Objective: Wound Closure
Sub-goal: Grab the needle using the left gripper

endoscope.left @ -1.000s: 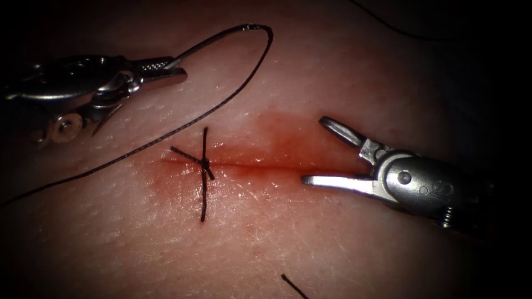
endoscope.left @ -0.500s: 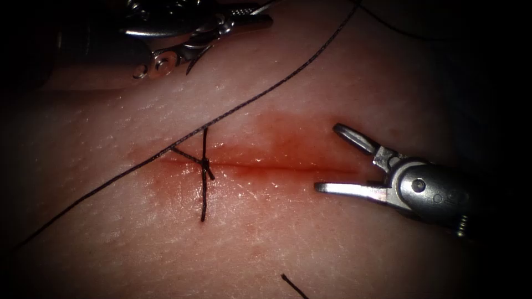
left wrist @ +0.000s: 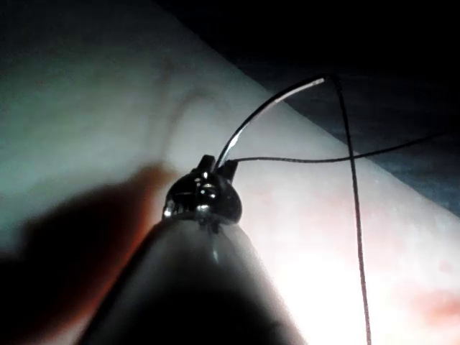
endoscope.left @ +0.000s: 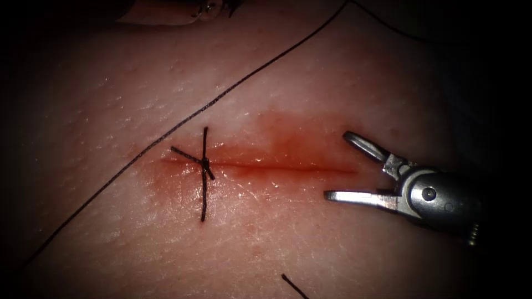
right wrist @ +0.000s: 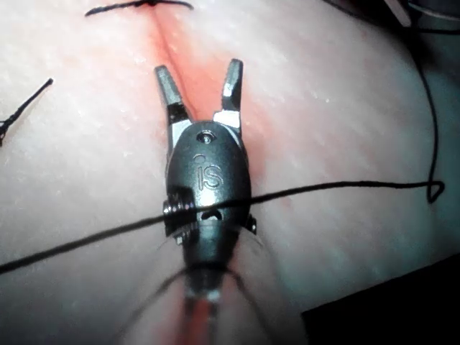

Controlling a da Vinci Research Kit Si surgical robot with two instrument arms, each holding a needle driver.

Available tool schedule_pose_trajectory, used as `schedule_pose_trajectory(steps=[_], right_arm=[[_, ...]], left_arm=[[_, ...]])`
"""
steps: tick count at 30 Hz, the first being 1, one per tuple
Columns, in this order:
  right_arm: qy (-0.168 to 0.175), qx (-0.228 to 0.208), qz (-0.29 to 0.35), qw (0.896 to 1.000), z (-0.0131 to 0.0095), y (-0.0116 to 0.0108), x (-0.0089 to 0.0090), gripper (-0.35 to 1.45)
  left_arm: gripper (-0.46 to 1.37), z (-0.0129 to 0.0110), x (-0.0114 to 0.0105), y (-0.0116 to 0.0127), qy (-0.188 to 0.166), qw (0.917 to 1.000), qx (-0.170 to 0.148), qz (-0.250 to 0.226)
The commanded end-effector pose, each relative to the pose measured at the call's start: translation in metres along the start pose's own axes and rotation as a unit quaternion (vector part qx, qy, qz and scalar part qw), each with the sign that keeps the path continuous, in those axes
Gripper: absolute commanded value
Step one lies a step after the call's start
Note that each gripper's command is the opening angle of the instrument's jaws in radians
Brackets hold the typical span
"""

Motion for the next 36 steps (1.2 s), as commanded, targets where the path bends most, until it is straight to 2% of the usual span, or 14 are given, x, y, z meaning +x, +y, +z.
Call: schedule_pose_trajectory(steps=[1, 8, 11, 18, 23, 32, 36], right_arm=[[0.000, 0.002, 0.000, 1.000, 0.0000, 0.0000, 0.0000, 1.16], [-0.001, 0.003, -0.001, 1.000, -0.0001, -0.0002, 0.0000, 1.18], [-0.001, 0.003, -0.001, 1.000, -0.0001, -0.0002, 0.0000, 1.17], [-0.003, 0.000, 0.014, 1.000, 0.0004, -0.0006, 0.0003, 1.16], [-0.003, -0.001, 0.020, 1.000, 0.0004, -0.0006, 0.0003, 1.14], [-0.003, -0.002, 0.029, 1.000, 0.0005, -0.0007, 0.0004, 1.13], [-0.004, -0.004, 0.041, 0.999, 0.0008, -0.0009, 0.0005, 1.15]], left_arm=[[-0.35, 0.0003, -0.0001, -0.0004, -0.003, 1.0000, -0.009, 0.004], [-0.35, 0.0024, -0.0006, -0.0033, 0.000, 0.9998, -0.014, 0.015], [-0.35, 0.0025, -0.0013, -0.0033, -0.002, 0.9997, -0.014, 0.019], [-0.35, -0.0001, -0.0052, 0.0005, -0.006, 0.9997, -0.012, 0.020], [-0.35, -0.0022, -0.0067, 0.0028, -0.014, 0.9996, -0.014, 0.022], [-0.35, -0.0071, -0.0107, 0.0070, -0.030, 0.9992, -0.020, -0.019], [-0.35, -0.0081, -0.0114, 0.0081, -0.033, 0.9987, -0.019, -0.033]])
